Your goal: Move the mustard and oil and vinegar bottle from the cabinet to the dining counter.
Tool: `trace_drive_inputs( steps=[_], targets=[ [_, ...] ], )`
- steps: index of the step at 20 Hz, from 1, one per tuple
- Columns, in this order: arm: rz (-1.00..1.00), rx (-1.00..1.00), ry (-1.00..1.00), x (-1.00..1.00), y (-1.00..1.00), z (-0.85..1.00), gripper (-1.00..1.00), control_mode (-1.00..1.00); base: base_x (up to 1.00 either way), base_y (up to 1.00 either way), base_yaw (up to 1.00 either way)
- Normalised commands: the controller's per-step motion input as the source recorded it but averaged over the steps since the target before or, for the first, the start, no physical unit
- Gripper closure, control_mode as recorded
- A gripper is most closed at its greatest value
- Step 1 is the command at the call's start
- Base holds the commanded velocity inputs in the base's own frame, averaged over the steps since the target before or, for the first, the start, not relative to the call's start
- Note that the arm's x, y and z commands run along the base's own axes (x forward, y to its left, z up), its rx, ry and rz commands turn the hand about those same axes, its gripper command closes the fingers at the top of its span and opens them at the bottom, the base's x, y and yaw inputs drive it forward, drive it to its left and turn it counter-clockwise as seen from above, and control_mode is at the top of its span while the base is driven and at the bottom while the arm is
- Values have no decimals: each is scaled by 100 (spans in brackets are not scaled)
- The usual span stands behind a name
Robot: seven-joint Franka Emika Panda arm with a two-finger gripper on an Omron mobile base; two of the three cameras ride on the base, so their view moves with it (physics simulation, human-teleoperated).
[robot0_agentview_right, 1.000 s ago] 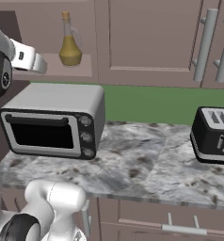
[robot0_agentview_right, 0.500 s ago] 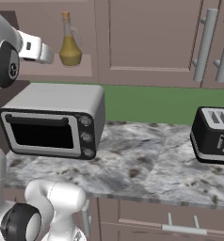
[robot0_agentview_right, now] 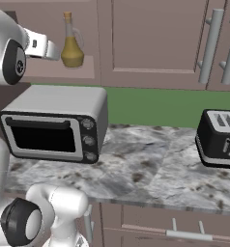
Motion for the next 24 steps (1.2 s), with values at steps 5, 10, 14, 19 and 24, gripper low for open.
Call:
trace_drive_inputs(
  steps=[5,10,14,19,24],
  targets=[
    [-1,-1,-3,27,0,12,-100,-100,0,0,0],
    [0,-4,-1,23,-1,0,-100,-100,0,0,0],
    [0,-4,0,30,0,0,-100,-100,0,0,0],
    [0,-5,-6,30,0,0,-100,-100,0,0,0],
    [0,-2,-8,22,0,-7,-100,-100,0,0,0]
  ],
)
